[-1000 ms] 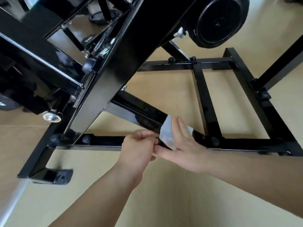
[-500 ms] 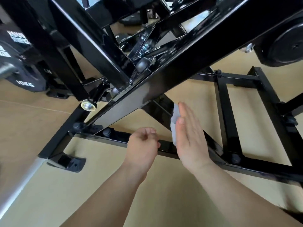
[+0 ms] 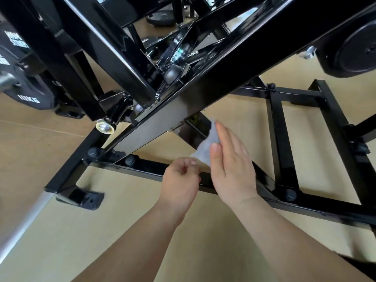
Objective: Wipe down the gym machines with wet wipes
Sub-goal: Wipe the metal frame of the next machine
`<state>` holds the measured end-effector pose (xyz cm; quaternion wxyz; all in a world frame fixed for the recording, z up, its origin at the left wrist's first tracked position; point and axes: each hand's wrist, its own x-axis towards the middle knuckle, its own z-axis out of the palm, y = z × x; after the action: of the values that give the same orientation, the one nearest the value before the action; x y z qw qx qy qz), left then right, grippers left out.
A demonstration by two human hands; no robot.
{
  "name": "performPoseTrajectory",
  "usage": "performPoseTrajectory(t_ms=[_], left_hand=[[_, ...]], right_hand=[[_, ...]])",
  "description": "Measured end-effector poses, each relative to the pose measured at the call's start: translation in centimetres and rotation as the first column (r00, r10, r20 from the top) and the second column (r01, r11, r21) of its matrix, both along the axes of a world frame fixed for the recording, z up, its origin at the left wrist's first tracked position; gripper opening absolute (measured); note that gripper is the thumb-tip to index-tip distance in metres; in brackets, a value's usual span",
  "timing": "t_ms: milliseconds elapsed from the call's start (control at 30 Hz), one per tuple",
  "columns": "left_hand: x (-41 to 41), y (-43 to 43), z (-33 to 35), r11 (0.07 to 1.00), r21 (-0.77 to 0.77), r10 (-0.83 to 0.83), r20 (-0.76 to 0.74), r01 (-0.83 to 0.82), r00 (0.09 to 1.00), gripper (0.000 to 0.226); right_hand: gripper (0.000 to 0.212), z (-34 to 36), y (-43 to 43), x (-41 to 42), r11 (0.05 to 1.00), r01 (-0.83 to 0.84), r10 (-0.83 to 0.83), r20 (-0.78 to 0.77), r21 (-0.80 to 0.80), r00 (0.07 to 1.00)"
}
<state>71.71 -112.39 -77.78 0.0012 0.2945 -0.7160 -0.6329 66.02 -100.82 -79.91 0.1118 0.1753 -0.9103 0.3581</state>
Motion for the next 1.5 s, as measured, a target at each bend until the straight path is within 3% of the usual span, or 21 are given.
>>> performPoseTrajectory(t_ms=[200,333,433,533,633,733,800,900,1033,1133,1300,1500], left_hand=[[0.1,0.2,-0.6,1.0,-0.002,-0.019,0.032,0.019,0.999,0.018],[-0.3,0.7,-1.1,1.0,0.012,-0.026,0.022,0.026,0.999,0.015],[-0.5,1.5,-1.4,1.0,0.026,-0.016,0.041,0.015,0.999,0.015],[-0.4,2.5,-1.7,0.999,-0.01,-0.041,0.081,0.042,0.996,0.015],[-0.4,3.5,-2.3,0.994,-0.024,-0.101,0.089,0.104,0.991,0.014],[-0.7,4.7,-3.0,0.983,-0.048,-0.169,0.102,0.175,0.98,0.015],[-0.6,5.4,-3.1,0.974,-0.058,-0.213,0.114,0.22,0.97,0.015],[-0.7,5.5,-3.1,0.963,-0.059,-0.256,0.114,0.263,0.96,0.015],[-1.1,4.2,-3.0,0.987,0.018,-0.162,0.111,0.161,0.981,0.017],[-1.1,3.4,-3.2,0.995,0.046,-0.098,0.135,0.092,0.986,0.02],[-1.0,2.5,-2.7,0.995,0.079,-0.066,0.119,0.057,0.991,0.02],[-1.4,0.4,-2.5,0.989,0.136,0.048,0.103,-0.062,0.994,0.028]], right_hand=[[0.057,-1.1,2.7,0.2,0.986,0.127,-0.102,0.219,-0.105,0.97],[0.061,1.7,-1.6,-0.4,0.99,0.083,-0.073,0.09,-0.112,0.993],[0.059,-0.1,-0.7,0.0,0.992,0.101,-0.101,0.008,-0.079,0.995],[0.057,-4.3,4.4,-0.2,0.973,0.205,-0.182,0.199,-0.102,0.963],[0.049,-7.5,10.3,0.0,0.956,0.283,-0.223,0.446,-0.073,0.867],[0.042,-8.6,11.7,-0.7,0.948,0.317,-0.252,0.554,-0.023,0.794],[0.043,-7.7,10.1,-1.2,0.95,0.313,-0.274,0.492,0.003,0.826],[0.076,-5.7,5.7,-0.5,0.978,0.207,-0.201,0.276,0.009,0.94],[0.073,-3.7,2.4,0.5,0.983,0.182,-0.182,0.044,0.007,0.982],[0.066,-5.0,4.9,-0.1,0.994,0.11,-0.11,0.051,0.001,0.993],[0.082,-5.1,5.9,0.3,0.986,0.161,-0.167,0.16,0.05,0.973],[0.082,2.1,-3.0,-1.3,0.998,0.058,-0.057,-0.018,0.034,0.998]])
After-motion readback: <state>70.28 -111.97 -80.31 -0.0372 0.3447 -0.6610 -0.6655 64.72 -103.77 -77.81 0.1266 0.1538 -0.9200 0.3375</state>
